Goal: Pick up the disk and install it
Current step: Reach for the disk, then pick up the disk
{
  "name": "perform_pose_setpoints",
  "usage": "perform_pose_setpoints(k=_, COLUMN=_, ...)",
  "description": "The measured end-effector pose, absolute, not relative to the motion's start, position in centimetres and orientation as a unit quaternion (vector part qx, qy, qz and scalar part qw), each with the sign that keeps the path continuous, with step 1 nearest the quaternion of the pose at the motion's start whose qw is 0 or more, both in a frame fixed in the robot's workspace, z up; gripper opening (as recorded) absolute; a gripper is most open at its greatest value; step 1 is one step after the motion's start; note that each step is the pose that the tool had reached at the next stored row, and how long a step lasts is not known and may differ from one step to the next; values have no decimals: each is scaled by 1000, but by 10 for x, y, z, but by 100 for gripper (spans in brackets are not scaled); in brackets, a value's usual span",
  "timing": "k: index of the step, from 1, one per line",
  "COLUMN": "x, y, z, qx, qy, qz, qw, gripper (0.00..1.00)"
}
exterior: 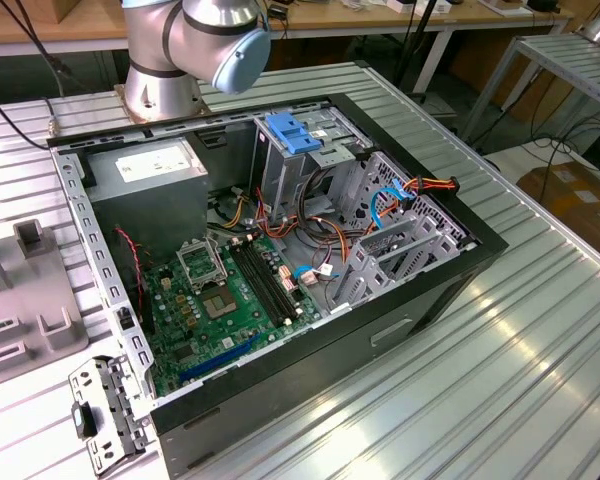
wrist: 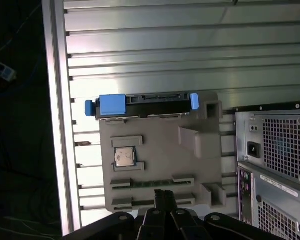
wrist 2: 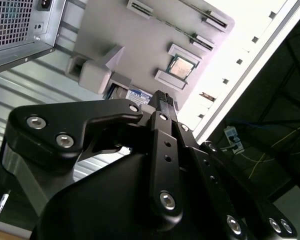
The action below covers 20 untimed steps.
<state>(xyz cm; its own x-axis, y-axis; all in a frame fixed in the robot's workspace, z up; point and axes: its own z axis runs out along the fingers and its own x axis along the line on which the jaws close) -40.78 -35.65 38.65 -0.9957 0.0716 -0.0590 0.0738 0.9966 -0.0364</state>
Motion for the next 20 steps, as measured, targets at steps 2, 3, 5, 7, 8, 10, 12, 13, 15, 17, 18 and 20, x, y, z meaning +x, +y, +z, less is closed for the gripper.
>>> perform_pose_setpoints(k=2, x=-408, y=-354, z=386, qx=36, qy=999, qz=-19, qw=29, gripper=11)
perform_pose_setpoints(k=3, x=-408, y=-353, z=385, qx=36, qy=999, qz=-19, qw=29, gripper=11)
perform_pose_setpoints(k=5, x=-408, y=-350, z=385, qx=36, qy=999, qz=-19, qw=29, gripper=11)
perform_pose_setpoints(k=7, x=-408, y=-343, z=380, qx=36, qy=999, qz=-19, qw=29, gripper=11)
perform_pose_setpoints(k=8, x=-408, y=-336, z=376, qx=36, qy=999, qz=-19, qw=29, gripper=11)
perform_pose_setpoints(k=10, x=-408, y=-330, z=374, qx=36, qy=999, qz=-19, qw=29, gripper=11)
perform_pose_setpoints(k=12, x=-408, y=-329, z=374, qx=36, qy=999, qz=-19, qw=29, gripper=11)
perform_pose_setpoints(k=13, x=-408, y=-329, z=374, qx=36, qy=999, qz=-19, qw=29, gripper=11)
perform_pose_setpoints(k=15, x=-408, y=-329, z=374, qx=35, qy=999, qz=-19, qw=29, gripper=11)
perform_pose_setpoints(k=17, x=-408, y=-328, z=374, qx=31, qy=999, qz=-19, qw=29, gripper=11)
perform_pose_setpoints(k=18, x=-408, y=-328, z=374, qx=27, qy=999, qz=-19, qw=29, gripper=11)
perform_pose_setpoints(k=20, x=-408, y=-329, z=374, qx=21, qy=999, qz=-19, qw=29, gripper=11)
